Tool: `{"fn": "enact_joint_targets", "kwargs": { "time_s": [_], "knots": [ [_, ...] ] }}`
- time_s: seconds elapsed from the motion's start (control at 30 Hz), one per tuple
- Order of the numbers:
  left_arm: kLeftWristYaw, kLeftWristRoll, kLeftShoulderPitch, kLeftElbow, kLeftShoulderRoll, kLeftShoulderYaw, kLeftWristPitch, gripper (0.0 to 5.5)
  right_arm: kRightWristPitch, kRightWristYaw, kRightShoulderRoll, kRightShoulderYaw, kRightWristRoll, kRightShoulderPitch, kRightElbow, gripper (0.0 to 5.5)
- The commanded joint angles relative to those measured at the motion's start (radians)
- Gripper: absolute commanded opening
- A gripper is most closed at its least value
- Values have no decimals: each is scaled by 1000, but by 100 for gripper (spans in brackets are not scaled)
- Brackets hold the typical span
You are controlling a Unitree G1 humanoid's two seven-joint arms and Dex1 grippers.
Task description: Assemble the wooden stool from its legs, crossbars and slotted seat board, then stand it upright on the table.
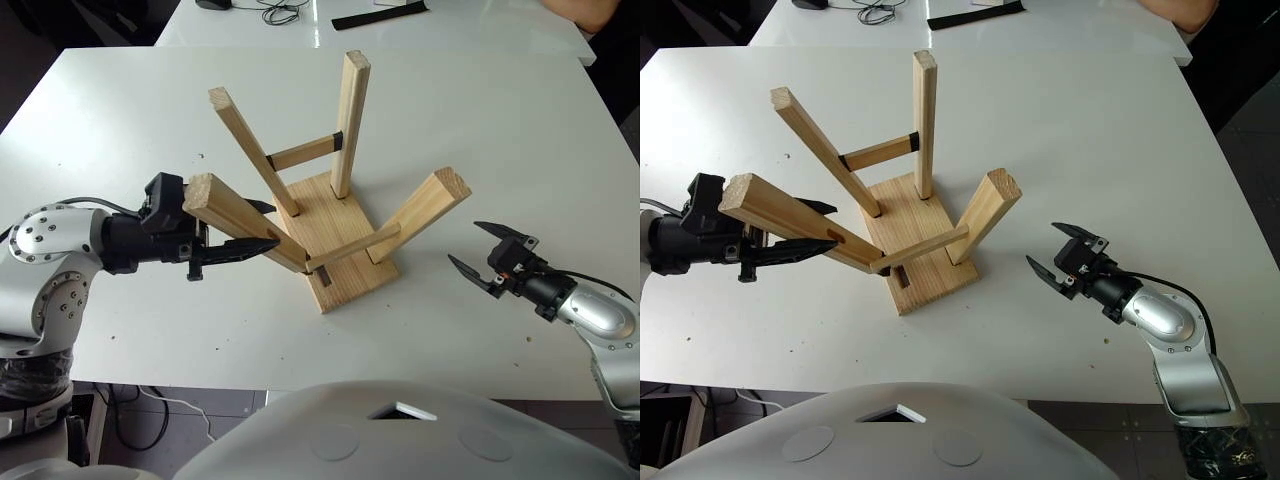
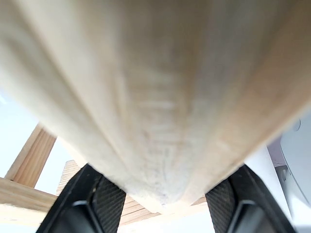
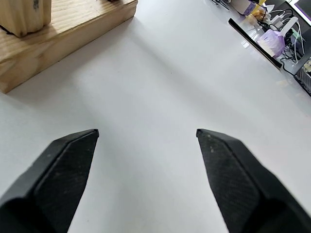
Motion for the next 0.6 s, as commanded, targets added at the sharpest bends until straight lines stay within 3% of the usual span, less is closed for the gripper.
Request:
{"fn": "enact_joint_targets", "kwargs": {
  "time_s": [0.03,0.2,0.37,0.6],
  "knots": [
    [55,-20,64,-61,-24,45,1,211,-11,-19,9,-11,-13,28,-13,370],
    [78,-29,100,-98,-27,69,2,211,-12,-52,34,-28,-10,63,-31,370],
    [65,91,117,-65,-33,-2,-87,211,-6,-90,46,16,-75,-21,32,370],
    [31,141,-140,211,42,8,-160,211,14,-120,90,118,-139,-101,78,370]
  ]
}}
